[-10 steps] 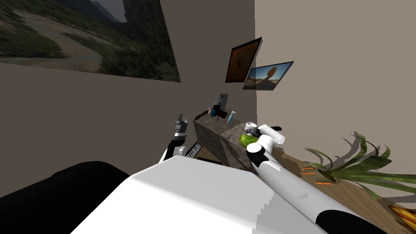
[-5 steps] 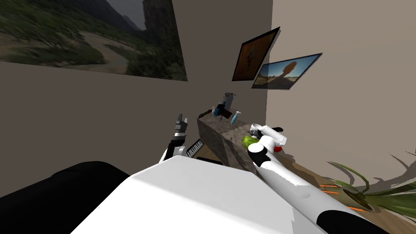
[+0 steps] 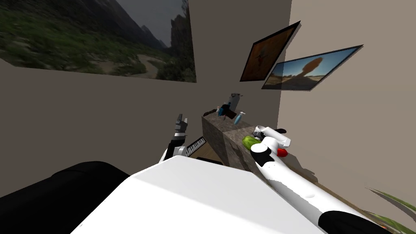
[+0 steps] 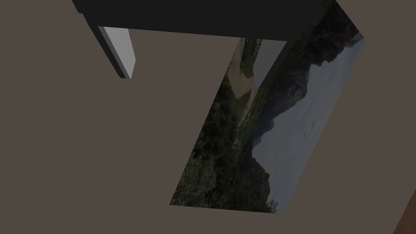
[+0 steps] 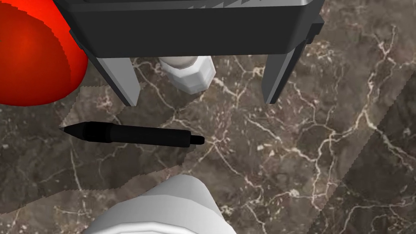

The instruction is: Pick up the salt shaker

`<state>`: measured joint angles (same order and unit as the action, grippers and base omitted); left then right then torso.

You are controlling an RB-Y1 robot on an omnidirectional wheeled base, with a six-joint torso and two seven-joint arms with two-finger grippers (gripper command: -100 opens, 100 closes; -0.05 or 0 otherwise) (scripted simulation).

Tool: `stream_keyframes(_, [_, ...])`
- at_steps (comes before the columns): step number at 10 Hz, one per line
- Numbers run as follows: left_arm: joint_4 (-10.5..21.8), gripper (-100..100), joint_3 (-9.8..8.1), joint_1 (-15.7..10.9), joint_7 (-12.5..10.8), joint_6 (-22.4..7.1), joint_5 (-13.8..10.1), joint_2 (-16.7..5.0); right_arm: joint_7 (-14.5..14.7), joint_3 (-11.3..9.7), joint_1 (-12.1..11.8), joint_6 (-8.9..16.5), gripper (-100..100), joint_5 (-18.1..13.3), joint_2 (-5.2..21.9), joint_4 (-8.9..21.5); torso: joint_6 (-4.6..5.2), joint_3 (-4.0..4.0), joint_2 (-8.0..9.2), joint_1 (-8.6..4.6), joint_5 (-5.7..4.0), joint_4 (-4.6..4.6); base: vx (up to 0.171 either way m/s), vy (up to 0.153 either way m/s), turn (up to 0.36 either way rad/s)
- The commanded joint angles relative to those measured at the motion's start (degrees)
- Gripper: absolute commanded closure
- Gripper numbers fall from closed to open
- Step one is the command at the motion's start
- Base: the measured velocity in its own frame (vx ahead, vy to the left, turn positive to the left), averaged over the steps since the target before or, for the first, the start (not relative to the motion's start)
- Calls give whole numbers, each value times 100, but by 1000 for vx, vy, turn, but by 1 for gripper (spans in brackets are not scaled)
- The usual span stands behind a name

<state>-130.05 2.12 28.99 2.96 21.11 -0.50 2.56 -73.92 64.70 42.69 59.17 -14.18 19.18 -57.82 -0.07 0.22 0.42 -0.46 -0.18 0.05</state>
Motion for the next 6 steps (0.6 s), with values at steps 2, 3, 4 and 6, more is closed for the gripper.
stream_keyframes(2, [0,0,-1,2,0,0,0,0,-349,77,0,-138,-100,-219,46,83,7,-9,-17,0,0,-3,-91,-59,161])
stream_keyframes(3, [0,0,0,1,0,0,0,0,-529,130,-4,-236,-100,-343,101,167,2,-15,-25,7,1,-6,-117,-74,401])
stream_keyframes(4, [0,0,0,1,0,0,0,0,-695,184,-7,-334,-100,-466,156,251,-1,-13,-21,0,0,-5,-144,-91,414])
stream_keyframes(6, [0,0,-1,3,0,0,0,0,-622,152,6,-312,100,-410,141,255,7,-20,-36,2,-2,-8,-39,-25,30])
